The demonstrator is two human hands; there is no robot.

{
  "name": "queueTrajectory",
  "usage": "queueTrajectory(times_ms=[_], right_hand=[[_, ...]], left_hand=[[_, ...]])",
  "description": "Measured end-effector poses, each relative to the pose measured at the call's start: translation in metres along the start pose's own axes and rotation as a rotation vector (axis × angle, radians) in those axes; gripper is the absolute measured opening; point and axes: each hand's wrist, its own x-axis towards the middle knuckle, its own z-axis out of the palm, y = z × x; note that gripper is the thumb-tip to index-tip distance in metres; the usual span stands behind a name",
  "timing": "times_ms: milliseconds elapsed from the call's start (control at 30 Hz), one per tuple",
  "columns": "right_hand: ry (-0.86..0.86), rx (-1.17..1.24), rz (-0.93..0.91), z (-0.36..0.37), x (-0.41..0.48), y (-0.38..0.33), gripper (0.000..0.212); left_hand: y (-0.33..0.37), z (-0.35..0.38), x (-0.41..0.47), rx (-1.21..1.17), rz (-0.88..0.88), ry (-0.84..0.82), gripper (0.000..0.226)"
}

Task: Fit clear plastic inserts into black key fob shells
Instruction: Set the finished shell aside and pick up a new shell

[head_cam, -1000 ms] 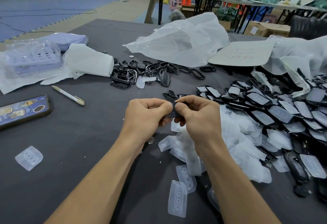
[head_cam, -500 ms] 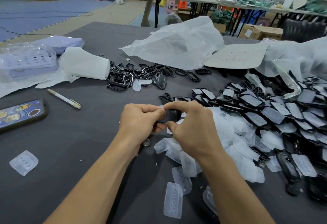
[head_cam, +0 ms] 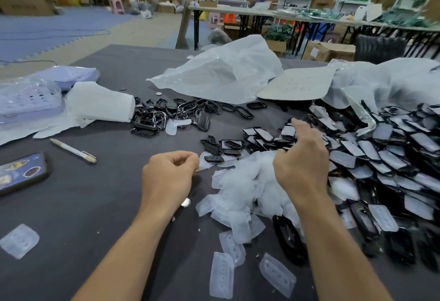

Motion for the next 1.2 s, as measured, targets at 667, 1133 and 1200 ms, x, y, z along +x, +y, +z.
queueTrajectory(times_ms=[667, 1133, 1200], right_hand=[[-0.249, -0.054, -0.305, 0.065, -0.017, -0.029, 0.054], [-0.245, -0.056, -0.263, 0.065, -0.018, -0.030, 0.042], [-0.165, 0.093, -0.227, 0.061, -0.019, -0.028, 0.033]], left_hand=[[-0.002, 0.028, 0.123, 0.663, 0.328, 0.070, 0.022], [-0.002, 0.017, 0.112, 0.643, 0.181, -0.173, 0.058], [-0.001, 0.014, 0.109, 0.546, 0.203, -0.099, 0.062]])
